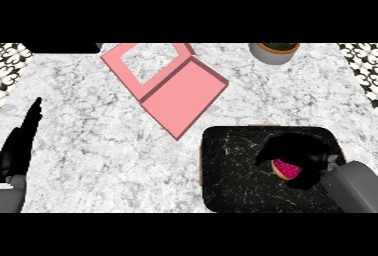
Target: Pick the cupcake from the tray and place it in the cardboard box
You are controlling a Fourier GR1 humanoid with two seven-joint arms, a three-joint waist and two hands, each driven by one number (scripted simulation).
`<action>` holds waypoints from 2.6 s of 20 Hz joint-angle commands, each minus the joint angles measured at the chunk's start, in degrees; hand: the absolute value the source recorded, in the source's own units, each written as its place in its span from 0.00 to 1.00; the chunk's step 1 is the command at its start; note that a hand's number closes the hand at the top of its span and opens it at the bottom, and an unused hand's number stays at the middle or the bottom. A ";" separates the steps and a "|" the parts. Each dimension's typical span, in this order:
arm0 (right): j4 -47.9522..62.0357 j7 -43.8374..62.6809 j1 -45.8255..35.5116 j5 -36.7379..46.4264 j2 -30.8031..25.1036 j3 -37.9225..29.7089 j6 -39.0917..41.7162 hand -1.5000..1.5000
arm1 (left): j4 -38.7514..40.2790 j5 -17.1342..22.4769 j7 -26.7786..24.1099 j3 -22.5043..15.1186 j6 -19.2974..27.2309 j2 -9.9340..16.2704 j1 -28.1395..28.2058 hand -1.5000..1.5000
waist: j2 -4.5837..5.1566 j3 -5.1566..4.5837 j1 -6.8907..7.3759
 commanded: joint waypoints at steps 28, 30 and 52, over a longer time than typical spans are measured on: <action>-2.18 26.43 -13.48 1.55 11.71 -24.70 -26.70 1.00 | 0.71 -2.32 -0.12 2.15 -1.52 -1.47 -1.24 0.50 | -0.16 -0.03 -0.25; -5.79 27.45 -15.96 -0.55 10.57 -25.14 -20.94 1.00 | -1.65 -2.01 0.91 2.20 -2.04 -1.57 0.57 0.50 | -0.24 -0.02 0.02; 31.58 37.61 -48.46 -7.57 31.28 -32.07 -27.63 1.00 | -1.89 -4.73 0.78 1.94 -2.58 -4.00 -1.13 0.50 | 0.69 -0.02 2.30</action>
